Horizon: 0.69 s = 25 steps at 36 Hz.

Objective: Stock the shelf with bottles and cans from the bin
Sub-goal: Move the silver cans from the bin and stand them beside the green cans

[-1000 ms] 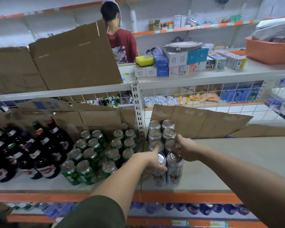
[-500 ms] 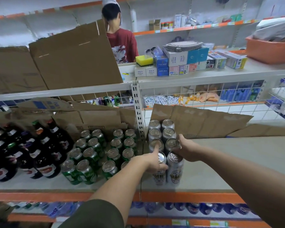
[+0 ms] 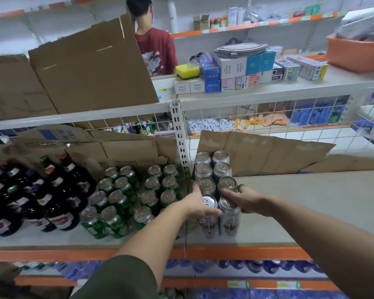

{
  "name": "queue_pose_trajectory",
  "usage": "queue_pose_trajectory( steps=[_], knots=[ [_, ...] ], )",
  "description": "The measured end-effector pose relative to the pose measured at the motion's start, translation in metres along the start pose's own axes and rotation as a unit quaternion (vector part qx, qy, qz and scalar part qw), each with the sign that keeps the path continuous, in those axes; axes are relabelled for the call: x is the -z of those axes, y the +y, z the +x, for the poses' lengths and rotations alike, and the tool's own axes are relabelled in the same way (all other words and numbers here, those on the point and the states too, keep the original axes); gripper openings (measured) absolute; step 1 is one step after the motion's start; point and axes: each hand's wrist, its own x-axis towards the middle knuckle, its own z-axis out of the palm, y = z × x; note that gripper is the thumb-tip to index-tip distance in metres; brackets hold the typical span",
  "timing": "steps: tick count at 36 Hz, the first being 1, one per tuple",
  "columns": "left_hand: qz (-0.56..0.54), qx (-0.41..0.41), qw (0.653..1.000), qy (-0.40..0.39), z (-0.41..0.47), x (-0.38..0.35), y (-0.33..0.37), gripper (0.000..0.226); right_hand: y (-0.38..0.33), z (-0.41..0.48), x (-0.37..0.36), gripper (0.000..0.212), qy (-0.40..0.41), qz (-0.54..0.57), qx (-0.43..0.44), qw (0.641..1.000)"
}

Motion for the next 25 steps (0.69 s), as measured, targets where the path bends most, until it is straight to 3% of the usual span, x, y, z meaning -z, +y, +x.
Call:
queue_pose_trajectory(
  steps=[7, 13, 22, 25],
  knots=[
    [0.013, 0.000, 1.000, -0.004, -0.002, 0.003, 0.004, 0.140, -0.003, 0.000, 0.000, 0.029, -0.022, 0.007, 0.001, 1.000],
    [0.005, 0.003, 1.000, 0.002, -0.004, 0.002, 0.004, 0.143, 0.001, 0.005, 0.003, 0.040, -0.010, -0.032, -0.003, 0.999],
    [-0.002, 0.007, 1.000, 0.005, -0.005, 0.001, 0.005, 0.146, 0.003, 0.008, 0.004, 0.041, -0.007, -0.089, -0.002, 0.996],
    [-0.005, 0.007, 1.000, 0.003, -0.005, 0.002, 0.004, 0.146, 0.007, 0.009, 0.001, 0.048, -0.025, -0.051, -0.014, 0.998]
  ],
)
